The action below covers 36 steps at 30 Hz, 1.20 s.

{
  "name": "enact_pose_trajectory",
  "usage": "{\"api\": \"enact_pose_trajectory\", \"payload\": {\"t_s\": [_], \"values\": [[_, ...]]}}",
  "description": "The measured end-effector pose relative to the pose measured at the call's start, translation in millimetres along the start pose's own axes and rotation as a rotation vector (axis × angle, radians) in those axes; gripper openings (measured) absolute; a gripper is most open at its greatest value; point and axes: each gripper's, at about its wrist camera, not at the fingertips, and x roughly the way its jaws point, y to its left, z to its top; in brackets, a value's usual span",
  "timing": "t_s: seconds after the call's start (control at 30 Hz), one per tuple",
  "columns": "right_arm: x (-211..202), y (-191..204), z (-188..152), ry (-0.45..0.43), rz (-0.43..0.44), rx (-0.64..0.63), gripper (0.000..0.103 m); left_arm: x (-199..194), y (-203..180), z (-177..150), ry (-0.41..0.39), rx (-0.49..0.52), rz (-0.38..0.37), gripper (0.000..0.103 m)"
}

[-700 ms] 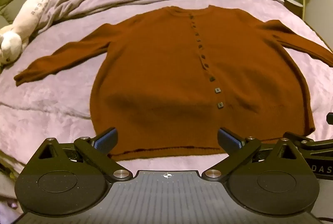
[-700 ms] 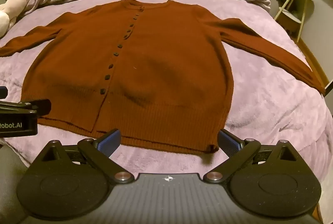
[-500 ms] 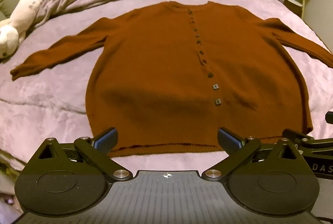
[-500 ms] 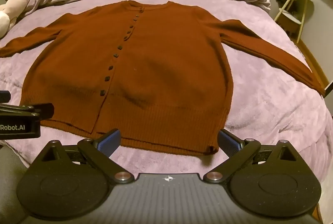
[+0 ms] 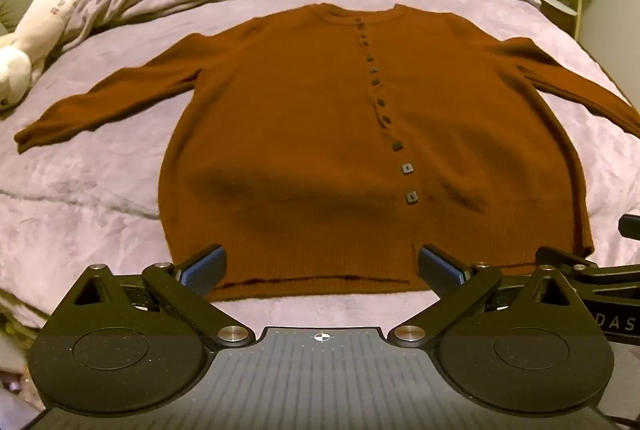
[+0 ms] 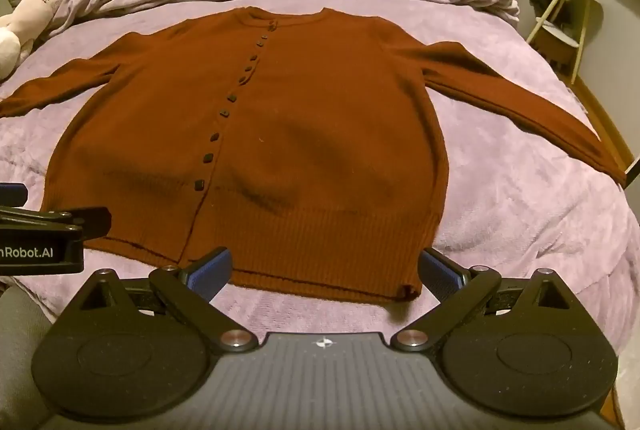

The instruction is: Fold small clothes

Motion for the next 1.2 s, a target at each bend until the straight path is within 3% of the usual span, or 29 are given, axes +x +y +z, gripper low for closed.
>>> {"api": "enact_pose_trajectory", "payload": {"t_s": [1.2], "values": [[-5.8, 0.0, 3.7, -0.048, 0.02, -0.007, 0.099, 1.0, 3.6, 0.8, -0.001, -0.013, -0.014, 0.103]]}}
